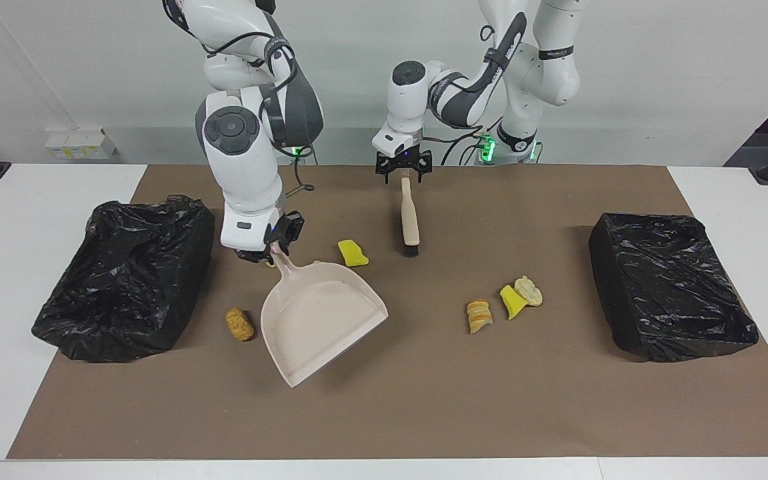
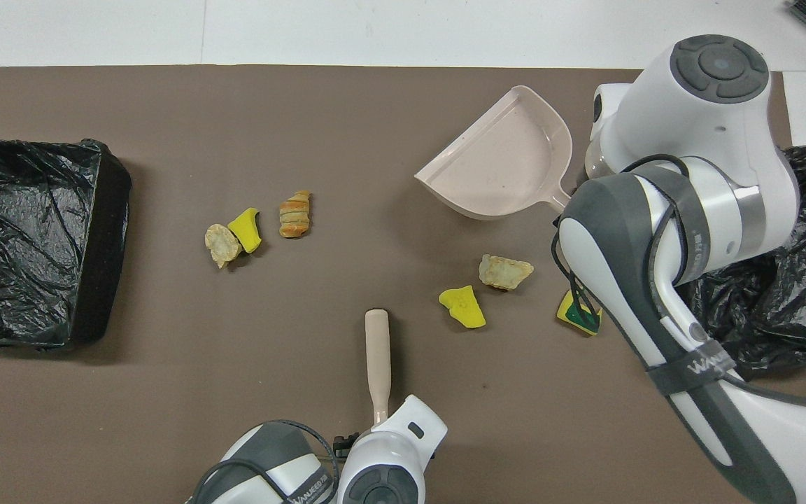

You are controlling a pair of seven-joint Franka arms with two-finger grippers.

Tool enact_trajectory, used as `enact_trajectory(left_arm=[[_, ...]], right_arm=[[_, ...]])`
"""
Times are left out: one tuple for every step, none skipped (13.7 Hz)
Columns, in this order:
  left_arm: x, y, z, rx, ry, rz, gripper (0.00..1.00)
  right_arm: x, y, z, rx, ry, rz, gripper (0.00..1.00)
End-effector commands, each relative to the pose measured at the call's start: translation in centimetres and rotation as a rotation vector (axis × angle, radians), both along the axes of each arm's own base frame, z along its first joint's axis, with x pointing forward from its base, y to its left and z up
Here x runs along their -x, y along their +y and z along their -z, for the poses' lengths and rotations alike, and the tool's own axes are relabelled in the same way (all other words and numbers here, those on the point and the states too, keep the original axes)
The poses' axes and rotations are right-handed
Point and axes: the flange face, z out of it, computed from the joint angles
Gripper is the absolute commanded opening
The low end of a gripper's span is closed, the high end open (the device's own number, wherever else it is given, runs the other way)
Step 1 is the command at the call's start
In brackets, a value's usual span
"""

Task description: Sweep and dump trash in bin

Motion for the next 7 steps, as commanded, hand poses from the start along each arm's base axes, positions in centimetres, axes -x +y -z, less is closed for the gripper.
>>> enact_trajectory(left_arm=[[0.3,0.9,-0.1,0.012,0.003,-0.008,0.05],[0.3,1.0,-0.1,0.008,0.006,-0.004,0.00],[0.1,1.0,0.0,0.008,0.007,-0.004,0.00],[-0.2,0.9,-0.2,0.007,0.008,-0.008,0.00],[-0.6,1.2,-0.2,-0.008,0.018,-0.016,0.00],[-1.3,1.9,-0.2,-0.027,0.023,-0.025,0.00],[-2.1,2.6,-0.5,-0.030,0.026,-0.022,0.00]], right_arm=[[1.4,-1.0,-0.5,0.007,0.038,-0.140,0.00],[1.7,-0.9,-0.3,0.005,0.050,-0.185,0.00],[2.1,-1.1,-0.3,0.004,0.057,-0.219,0.00],[2.3,-1.1,0.0,0.001,0.064,-0.282,0.00],[2.5,-1.0,0.0,-0.002,0.072,-0.353,0.00],[2.8,-0.9,0.0,-0.006,0.078,-0.406,0.00],[2.8,-1.1,0.0,-0.017,0.086,-0.475,0.00]])
